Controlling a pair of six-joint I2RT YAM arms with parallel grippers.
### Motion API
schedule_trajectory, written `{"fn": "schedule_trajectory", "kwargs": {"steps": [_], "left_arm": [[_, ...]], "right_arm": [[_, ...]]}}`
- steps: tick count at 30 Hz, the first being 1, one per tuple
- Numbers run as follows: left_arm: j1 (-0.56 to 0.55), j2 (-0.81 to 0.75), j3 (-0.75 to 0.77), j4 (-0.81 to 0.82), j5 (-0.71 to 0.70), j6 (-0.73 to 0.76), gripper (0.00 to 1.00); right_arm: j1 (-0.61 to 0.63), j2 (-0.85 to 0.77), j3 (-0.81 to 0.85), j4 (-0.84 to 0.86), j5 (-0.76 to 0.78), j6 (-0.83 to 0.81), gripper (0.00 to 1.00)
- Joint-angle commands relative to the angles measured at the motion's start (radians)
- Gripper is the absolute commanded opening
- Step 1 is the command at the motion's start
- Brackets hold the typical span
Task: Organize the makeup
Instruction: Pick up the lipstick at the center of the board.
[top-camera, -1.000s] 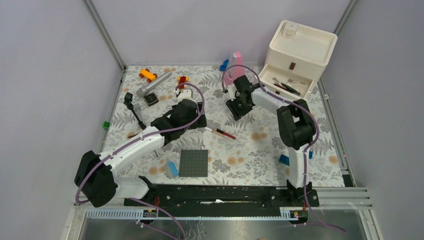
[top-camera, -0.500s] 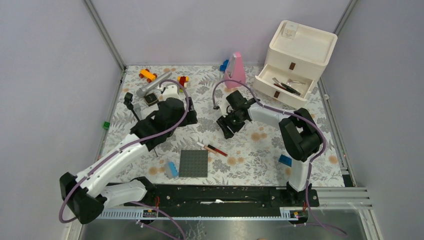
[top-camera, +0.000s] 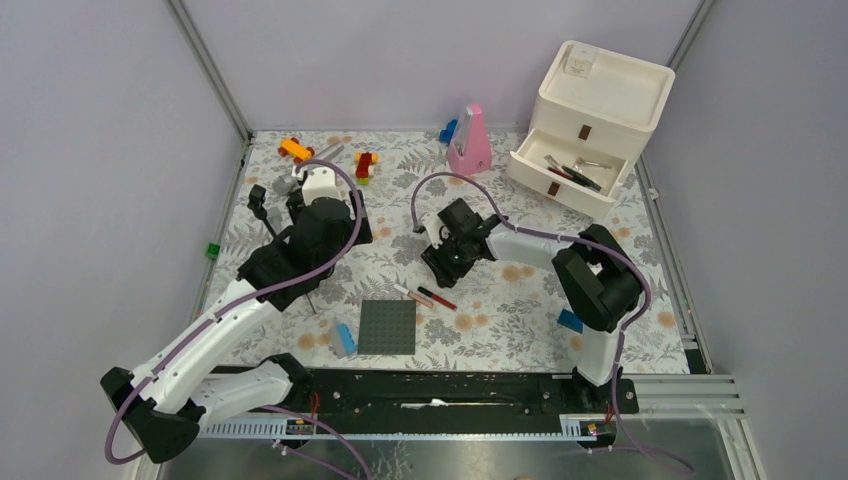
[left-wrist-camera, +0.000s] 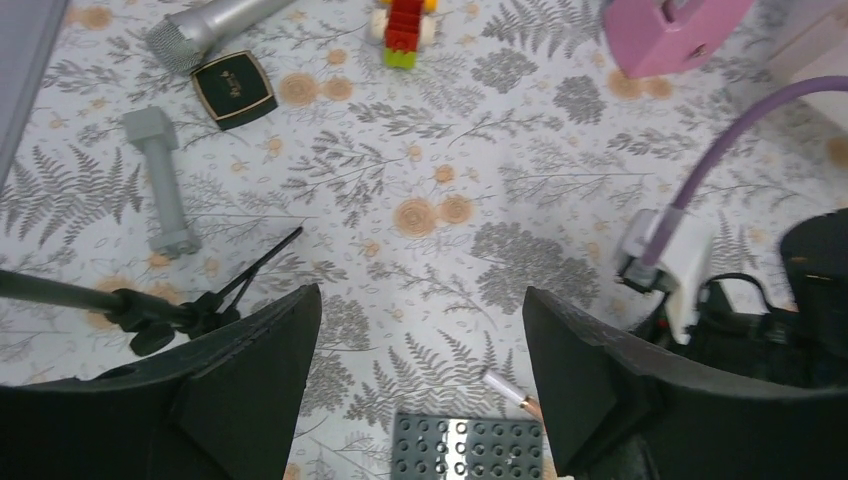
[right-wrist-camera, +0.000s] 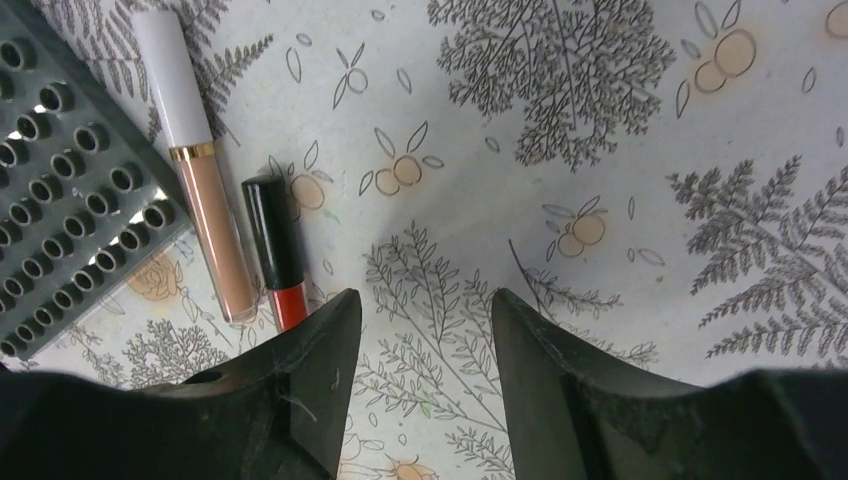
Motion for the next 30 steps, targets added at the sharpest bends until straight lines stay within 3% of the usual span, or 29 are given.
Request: {"fn": "schedule_trajectory", "kwargs": {"steps": [1, 11, 23, 30], "left_arm": [[0.005, -0.037, -0.047, 0.03, -0.079, 0.029, 0.81], [0.012, -0.038, -0.075, 0.044, -0.081, 0.029, 0.81], [0.021, -0.044, -0.084, 0.045, -0.067, 0.033, 0.81], [0.028, -0.041, -0.082, 0.046, -0.059, 0.034, 0.81]], "right_arm": [[0.015, -0.063, -0.08, 0.056, -0.015, 0.045, 0.58], [0.031, -0.126, -0.156, 0.057, -0.091, 0.068, 0.61], [0.073, -0.141, -0.169, 0.07, 0.01, 0.101, 0.61], [0.089, -0.184, -0.16, 0.04, -0.041, 0.093, 0.62]]}}
